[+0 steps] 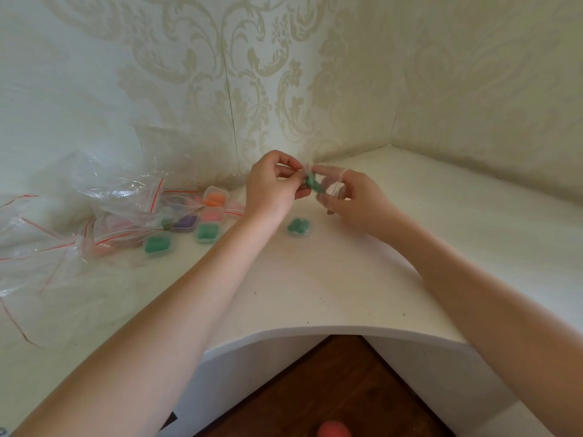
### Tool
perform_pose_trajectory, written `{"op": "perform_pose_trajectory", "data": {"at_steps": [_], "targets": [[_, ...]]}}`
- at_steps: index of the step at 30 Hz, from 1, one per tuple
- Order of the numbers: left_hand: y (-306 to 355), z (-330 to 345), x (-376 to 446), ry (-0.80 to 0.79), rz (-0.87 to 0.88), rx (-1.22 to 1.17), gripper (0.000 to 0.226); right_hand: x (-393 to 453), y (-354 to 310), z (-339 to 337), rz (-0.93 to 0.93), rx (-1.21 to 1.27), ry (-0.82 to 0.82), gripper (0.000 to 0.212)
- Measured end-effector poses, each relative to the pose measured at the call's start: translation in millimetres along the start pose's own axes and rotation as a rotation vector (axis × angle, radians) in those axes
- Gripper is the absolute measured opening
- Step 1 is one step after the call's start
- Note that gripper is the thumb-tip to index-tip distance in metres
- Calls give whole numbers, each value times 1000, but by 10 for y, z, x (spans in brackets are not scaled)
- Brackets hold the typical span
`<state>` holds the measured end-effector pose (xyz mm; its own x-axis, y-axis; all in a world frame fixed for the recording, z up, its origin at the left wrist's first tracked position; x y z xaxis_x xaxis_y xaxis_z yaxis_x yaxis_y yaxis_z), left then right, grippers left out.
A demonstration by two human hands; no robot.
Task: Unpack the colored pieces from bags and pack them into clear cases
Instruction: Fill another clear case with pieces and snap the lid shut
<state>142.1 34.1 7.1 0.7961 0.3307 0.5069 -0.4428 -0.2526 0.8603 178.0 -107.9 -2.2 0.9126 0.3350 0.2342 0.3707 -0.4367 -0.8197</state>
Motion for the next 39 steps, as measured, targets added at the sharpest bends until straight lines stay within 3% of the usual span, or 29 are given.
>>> {"op": "perform_pose_trajectory", "data": {"at_steps": [5, 13, 20, 23, 29, 35, 39], "targets": [[9, 21, 6, -26, 19, 76, 13, -17, -42, -64, -42, -9, 110, 15], [42, -5, 29, 22, 53, 80, 20, -51, -95, -8, 110, 191, -31, 7], [22, -19, 21, 95, -103, -178, 17, -43, -49, 9, 247, 464, -151, 10], [69, -22, 14, 68, -50, -137, 17, -52, -29, 21, 306, 467, -147, 21], [74, -37, 54, 30, 116, 78, 23, -64, -4, 33, 335, 401, -145, 13], [227, 48, -9, -96, 392, 247, 18, -63, -22, 68, 460, 495, -260, 39], [257, 97, -48, -157, 505, 311, 19, -65, -18, 48, 481, 523, -321, 28]]}}
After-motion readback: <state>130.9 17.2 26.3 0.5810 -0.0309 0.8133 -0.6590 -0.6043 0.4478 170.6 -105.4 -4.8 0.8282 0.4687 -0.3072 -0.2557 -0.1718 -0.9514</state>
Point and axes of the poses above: each hand's wrist, its own x-axis towards the middle knuckle, its own z-axis out of the palm, y = z × x, the point moved 4 cm from there along x, towards the middle knuckle, and after that the axes turned 12 degrees about z, right-handed, at the moved point
